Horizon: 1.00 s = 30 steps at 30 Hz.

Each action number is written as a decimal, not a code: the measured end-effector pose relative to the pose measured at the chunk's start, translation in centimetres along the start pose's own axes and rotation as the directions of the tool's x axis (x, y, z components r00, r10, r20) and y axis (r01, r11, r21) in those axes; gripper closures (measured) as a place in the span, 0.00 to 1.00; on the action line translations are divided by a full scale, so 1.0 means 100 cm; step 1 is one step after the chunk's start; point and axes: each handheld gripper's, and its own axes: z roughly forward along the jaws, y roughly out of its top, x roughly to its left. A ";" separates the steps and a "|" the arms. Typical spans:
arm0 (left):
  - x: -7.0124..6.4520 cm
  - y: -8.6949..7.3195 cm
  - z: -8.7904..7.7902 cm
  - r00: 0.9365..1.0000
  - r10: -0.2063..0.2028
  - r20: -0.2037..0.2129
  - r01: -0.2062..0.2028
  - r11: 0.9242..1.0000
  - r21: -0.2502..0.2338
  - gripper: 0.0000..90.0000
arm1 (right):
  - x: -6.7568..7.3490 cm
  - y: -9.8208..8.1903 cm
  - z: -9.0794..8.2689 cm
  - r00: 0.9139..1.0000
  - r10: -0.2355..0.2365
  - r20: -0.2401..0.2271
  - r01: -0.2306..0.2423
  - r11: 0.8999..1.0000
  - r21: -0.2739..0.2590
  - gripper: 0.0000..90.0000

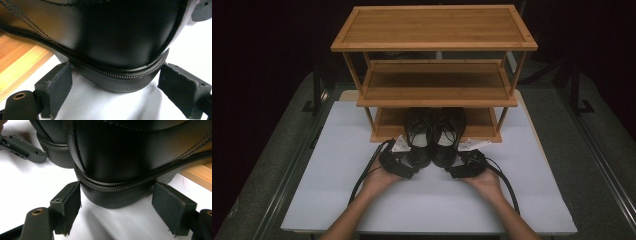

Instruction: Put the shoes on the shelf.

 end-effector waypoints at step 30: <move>0.029 0.029 -0.005 0.995 -0.077 0.062 0.081 0.994 -0.073 0.13 | -0.030 0.029 -0.006 0.997 0.045 -0.059 -0.047 0.998 -0.041 0.26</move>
